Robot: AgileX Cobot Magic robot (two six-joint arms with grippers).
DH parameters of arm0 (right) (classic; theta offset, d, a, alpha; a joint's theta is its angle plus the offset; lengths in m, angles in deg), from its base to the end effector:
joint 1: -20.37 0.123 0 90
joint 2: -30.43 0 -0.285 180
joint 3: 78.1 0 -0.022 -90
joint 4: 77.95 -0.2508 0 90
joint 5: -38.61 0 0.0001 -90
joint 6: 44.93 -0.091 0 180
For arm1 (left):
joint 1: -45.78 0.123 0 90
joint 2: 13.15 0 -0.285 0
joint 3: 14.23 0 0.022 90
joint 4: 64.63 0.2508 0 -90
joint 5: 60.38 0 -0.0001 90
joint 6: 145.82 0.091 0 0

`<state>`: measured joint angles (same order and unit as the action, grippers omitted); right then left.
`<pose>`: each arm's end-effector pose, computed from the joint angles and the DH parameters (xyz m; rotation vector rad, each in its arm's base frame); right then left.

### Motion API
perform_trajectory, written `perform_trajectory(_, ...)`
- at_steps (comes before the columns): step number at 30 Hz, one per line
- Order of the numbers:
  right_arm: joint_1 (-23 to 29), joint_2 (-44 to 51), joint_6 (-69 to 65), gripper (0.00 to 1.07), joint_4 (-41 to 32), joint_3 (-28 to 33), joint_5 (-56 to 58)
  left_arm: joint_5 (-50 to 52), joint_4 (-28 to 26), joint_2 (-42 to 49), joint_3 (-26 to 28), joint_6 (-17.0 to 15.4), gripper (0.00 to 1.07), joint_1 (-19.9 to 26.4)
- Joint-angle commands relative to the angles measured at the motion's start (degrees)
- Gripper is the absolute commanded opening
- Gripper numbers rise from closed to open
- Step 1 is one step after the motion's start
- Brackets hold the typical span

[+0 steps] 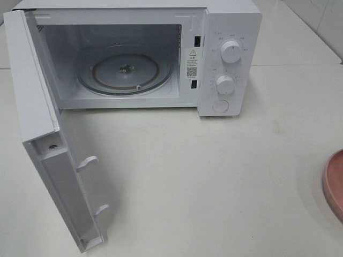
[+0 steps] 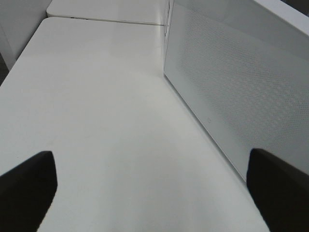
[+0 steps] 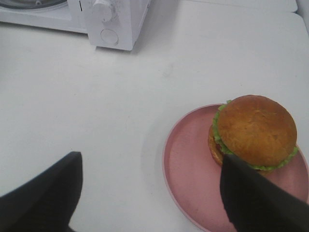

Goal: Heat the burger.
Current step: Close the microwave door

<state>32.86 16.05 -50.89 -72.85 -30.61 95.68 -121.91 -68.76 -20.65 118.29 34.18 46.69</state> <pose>0.0153 -0.0036 0.2876 -0.1226 2.0702 0.0903 -0.0084 -0.0059 0.2816 -0.0112 2.0322 -0.0760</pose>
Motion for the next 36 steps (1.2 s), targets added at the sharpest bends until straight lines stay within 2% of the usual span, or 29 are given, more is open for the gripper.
perform_trajectory(1, -1.9, 2.3, 1.1, 0.76, -0.3, 0.8, 0.1, 0.5, -0.3, 0.9, -0.2, 0.0, 1.00, 0.2)
perform_trajectory(5, -4.2, 5.4, 2.1, 0.76, -1.1, 1.0, 0.1, 0.5, -0.3, 0.9, -0.2, 0.0, 1.00, 0.2)
perform_trajectory(10, -4.5, 8.4, 2.3, 0.76, -1.2, 1.0, 0.1, 0.5, -0.3, 0.9, -0.2, 0.0, 1.00, 0.2)
perform_trajectory(36, -4.5, 8.4, 2.3, 0.76, -1.2, 1.0, 0.1, 0.5, -0.5, 0.9, -0.2, 0.0, 1.00, 0.2)
